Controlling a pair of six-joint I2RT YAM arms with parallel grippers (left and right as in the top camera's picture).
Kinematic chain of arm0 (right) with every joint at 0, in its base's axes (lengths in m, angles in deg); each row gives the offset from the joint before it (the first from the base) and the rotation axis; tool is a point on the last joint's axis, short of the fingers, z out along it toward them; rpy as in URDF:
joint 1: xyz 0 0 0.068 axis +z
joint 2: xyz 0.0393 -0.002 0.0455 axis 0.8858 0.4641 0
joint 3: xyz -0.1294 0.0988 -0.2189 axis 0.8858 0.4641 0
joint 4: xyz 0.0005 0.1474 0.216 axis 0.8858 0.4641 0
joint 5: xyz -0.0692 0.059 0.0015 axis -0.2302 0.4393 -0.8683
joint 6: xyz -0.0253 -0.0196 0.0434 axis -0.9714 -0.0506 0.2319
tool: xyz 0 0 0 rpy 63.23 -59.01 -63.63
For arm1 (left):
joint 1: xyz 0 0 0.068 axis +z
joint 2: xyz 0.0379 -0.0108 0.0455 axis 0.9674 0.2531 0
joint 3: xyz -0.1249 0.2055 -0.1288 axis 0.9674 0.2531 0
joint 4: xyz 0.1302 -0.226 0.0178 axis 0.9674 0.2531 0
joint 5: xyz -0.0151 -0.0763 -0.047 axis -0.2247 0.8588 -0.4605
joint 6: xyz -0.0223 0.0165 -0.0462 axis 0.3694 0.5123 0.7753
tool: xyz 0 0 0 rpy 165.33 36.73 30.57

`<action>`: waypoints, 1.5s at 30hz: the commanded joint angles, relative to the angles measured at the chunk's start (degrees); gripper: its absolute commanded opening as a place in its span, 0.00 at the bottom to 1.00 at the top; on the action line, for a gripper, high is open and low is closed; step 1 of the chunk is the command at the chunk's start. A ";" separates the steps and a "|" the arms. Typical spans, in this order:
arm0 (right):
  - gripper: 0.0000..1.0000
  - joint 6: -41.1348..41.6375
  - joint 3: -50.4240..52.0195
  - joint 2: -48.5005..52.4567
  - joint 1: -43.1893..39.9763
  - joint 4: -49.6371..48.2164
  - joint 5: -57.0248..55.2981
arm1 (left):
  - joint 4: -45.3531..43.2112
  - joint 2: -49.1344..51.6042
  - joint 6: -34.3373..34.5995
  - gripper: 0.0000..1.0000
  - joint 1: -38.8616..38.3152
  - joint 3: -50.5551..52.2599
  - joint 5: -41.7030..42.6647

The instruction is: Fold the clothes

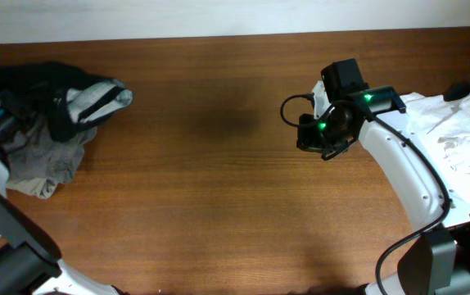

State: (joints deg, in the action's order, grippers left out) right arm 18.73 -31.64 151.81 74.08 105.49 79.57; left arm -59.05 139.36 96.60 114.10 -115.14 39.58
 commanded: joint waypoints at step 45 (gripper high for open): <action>0.19 -9.66 -10.88 -12.57 0.26 -1.75 -5.07 | 54.95 -22.47 -47.50 0.64 -12.59 -11.76 -48.13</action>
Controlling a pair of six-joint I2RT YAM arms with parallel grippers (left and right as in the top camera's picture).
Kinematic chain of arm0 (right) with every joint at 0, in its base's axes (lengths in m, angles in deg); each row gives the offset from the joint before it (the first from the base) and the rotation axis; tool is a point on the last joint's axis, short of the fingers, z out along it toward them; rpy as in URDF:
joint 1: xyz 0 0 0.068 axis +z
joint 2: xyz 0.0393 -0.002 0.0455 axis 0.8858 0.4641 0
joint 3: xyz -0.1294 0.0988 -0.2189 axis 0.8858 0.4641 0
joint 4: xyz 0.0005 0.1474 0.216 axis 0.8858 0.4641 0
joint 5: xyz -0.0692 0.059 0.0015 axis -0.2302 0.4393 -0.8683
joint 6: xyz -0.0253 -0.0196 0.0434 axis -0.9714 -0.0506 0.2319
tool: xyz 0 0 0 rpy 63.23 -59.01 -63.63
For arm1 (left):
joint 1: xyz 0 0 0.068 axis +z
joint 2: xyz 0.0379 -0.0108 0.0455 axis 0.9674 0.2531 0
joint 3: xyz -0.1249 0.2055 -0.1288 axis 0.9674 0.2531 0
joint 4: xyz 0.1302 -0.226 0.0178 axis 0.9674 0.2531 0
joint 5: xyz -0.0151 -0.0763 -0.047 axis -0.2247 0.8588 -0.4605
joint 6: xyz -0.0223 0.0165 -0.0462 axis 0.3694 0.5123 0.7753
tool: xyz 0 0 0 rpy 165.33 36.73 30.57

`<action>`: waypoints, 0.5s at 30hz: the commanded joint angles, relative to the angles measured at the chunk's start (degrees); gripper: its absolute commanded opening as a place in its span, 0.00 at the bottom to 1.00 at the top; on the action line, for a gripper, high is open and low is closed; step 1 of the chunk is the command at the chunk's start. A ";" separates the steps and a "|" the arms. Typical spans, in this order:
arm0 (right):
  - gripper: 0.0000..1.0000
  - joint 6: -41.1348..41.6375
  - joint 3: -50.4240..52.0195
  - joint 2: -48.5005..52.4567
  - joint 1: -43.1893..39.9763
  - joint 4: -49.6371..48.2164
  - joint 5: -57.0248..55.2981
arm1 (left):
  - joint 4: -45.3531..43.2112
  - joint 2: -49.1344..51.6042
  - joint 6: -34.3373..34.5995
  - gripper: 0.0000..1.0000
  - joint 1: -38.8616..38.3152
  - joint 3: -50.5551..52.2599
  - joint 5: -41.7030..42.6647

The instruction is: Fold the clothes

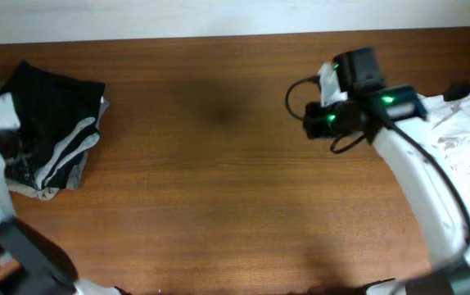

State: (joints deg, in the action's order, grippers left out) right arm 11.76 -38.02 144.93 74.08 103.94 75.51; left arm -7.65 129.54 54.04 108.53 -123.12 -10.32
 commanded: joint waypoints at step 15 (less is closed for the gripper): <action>0.99 -5.53 -6.78 -24.50 0.26 2.73 2.91 | 25.55 -34.40 -12.35 0.99 -35.82 -3.87 -7.15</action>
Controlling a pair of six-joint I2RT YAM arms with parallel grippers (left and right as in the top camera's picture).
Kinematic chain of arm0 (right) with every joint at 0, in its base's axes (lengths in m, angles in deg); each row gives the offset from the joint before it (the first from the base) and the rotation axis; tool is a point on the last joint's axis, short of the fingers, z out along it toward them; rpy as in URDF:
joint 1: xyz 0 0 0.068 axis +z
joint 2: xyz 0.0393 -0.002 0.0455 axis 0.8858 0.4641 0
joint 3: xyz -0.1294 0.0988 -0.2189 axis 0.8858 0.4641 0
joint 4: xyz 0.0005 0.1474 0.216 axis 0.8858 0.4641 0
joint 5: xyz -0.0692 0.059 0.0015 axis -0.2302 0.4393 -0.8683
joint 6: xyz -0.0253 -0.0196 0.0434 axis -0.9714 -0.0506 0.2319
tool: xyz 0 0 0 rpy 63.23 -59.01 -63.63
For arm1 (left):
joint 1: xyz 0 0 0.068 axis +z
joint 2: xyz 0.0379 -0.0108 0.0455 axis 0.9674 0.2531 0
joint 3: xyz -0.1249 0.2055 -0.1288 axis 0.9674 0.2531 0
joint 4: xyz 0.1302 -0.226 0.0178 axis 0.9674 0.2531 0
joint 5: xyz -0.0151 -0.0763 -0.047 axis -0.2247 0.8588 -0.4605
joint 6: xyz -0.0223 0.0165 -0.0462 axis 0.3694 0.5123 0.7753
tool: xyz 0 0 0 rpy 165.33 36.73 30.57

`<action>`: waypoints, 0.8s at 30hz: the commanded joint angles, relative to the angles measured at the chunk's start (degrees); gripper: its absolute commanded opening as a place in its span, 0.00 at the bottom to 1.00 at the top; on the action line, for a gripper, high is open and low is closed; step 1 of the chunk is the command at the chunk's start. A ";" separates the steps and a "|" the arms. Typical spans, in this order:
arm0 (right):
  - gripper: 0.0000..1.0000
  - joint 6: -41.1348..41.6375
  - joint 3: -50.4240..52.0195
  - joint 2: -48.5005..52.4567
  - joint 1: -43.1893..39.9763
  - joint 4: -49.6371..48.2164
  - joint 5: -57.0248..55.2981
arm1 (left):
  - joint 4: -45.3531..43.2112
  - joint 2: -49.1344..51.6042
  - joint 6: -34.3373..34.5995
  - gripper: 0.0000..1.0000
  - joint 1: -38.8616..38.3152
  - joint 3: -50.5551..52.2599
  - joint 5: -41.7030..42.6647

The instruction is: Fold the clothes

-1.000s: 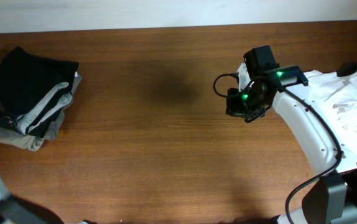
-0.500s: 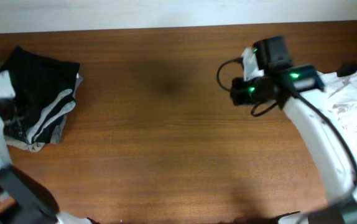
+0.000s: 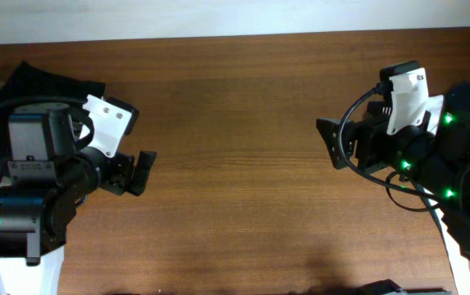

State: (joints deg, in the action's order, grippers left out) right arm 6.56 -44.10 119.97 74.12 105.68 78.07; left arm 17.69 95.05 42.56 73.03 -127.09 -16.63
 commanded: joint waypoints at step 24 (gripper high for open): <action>0.99 -15.58 66.69 -51.52 -12.83 -34.10 -7.15 | 0.24 0.20 -0.87 0.99 -0.33 0.11 -0.83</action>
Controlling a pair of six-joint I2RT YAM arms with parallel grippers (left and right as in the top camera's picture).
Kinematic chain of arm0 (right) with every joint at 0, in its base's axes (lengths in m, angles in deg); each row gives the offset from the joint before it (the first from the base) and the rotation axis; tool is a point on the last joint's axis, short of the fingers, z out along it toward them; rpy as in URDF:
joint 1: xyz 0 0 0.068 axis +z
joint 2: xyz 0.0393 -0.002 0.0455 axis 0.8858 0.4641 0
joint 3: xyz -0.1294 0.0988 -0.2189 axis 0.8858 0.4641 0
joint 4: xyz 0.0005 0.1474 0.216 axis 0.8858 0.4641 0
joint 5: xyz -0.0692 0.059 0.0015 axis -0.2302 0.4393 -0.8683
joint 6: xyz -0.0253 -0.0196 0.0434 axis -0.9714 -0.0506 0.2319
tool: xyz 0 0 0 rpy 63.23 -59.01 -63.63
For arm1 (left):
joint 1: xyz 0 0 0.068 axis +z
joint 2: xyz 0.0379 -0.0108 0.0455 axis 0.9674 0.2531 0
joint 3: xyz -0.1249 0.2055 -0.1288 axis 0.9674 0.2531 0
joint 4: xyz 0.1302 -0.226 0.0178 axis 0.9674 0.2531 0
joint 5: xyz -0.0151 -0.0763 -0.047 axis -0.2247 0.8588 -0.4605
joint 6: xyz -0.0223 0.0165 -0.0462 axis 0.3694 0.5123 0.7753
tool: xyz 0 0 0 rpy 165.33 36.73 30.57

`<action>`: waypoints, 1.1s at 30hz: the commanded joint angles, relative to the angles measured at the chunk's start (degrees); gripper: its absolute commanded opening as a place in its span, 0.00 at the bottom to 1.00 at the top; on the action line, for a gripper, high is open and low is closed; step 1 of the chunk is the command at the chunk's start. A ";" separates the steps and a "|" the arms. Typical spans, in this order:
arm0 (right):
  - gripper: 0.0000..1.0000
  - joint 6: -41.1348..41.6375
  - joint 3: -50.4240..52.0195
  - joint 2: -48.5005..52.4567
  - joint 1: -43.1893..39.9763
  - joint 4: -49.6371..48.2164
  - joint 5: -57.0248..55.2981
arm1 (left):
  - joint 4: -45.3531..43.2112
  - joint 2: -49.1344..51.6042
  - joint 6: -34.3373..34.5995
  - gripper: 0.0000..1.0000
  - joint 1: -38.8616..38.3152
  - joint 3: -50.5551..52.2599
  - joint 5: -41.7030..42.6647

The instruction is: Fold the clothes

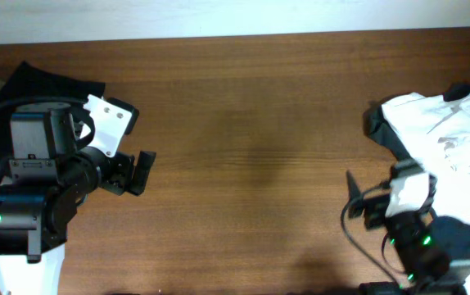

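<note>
A black garment (51,82) lies at the far left of the table, mostly hidden under my left arm. My left gripper (139,172) hangs high over the wood just right of it, fingers apart and holding nothing. A rumpled heap of white clothes (448,131) with a dark piece at its edge lies at the far right. My right gripper (358,202) is drawn back to the front right, below the white heap, fingers apart and empty.
The brown wooden table (243,147) runs across the whole view, with a pale wall strip along its far edge. The left arm's body (22,205) fills the front left corner. The right arm's body (419,242) sits at the front right edge.
My right arm has gone from the right middle, where it covered the white clothes, to the front right edge, so the heap now shows. The left arm has not moved.
First a rumpled dark and grey pile lay at the far left with my left arm on it, the right gripper over the table's right middle. Then the pile lay flatter, black on top. Then both arms stood high near the camera; now the right one has drawn back.
</note>
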State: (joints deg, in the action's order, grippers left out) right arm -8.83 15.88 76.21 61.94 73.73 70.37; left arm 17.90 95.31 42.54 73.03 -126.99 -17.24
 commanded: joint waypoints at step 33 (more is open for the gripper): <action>0.99 9.90 30.64 -19.98 -4.87 -15.43 1.40 | -13.33 -5.70 0.00 0.99 -0.33 6.34 -0.98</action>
State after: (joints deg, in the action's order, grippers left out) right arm 0.57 45.95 56.91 57.51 58.65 71.20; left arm 13.51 94.46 42.35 73.03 -125.98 -17.90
